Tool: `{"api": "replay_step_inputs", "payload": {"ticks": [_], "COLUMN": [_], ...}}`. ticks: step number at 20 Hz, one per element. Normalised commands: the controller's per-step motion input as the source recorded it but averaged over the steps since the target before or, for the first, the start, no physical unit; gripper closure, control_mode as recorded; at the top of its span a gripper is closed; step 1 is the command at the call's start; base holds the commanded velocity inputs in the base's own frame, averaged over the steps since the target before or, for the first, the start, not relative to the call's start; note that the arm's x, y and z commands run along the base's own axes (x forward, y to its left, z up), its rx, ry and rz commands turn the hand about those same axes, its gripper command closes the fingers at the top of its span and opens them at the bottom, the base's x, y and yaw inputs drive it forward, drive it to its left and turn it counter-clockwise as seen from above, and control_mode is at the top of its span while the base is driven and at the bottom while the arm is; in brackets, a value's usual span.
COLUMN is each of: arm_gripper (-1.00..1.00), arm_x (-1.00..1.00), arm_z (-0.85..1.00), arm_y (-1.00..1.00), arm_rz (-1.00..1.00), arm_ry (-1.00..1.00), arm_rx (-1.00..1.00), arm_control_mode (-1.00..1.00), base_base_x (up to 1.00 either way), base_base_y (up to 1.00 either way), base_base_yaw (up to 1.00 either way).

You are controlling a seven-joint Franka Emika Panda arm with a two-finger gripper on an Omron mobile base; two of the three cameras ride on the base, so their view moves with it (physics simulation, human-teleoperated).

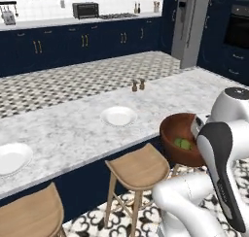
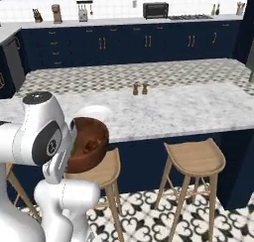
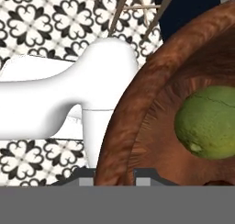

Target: Pick the chicken drumstick and lime from their plates and place them in the bowl. Then put the bowl in the fridge.

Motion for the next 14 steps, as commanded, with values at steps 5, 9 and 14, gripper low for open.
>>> {"api": "replay_step_inputs", "payload": {"ticks": [5, 9, 14], "arm_gripper": [1.0, 1.0, 1.0], "arm_x": [0.0, 0.0, 0.0], "arm_z": [0.0, 0.0, 0.0], "arm_y": [0.0, 0.0, 0.0], "arm_rz": [0.0, 0.0, 0.0], "arm_ry": [0.0, 0.0, 0.0], "arm_rx": [0.0, 0.0, 0.0], "arm_control_mode": [1.0, 1.0, 1.0], "base_base_x": [0.05, 0.04, 0.04], "base_base_y": [0.03, 0.0, 0.0], "base_base_yaw": [-0.86, -0.85, -0.85]}}
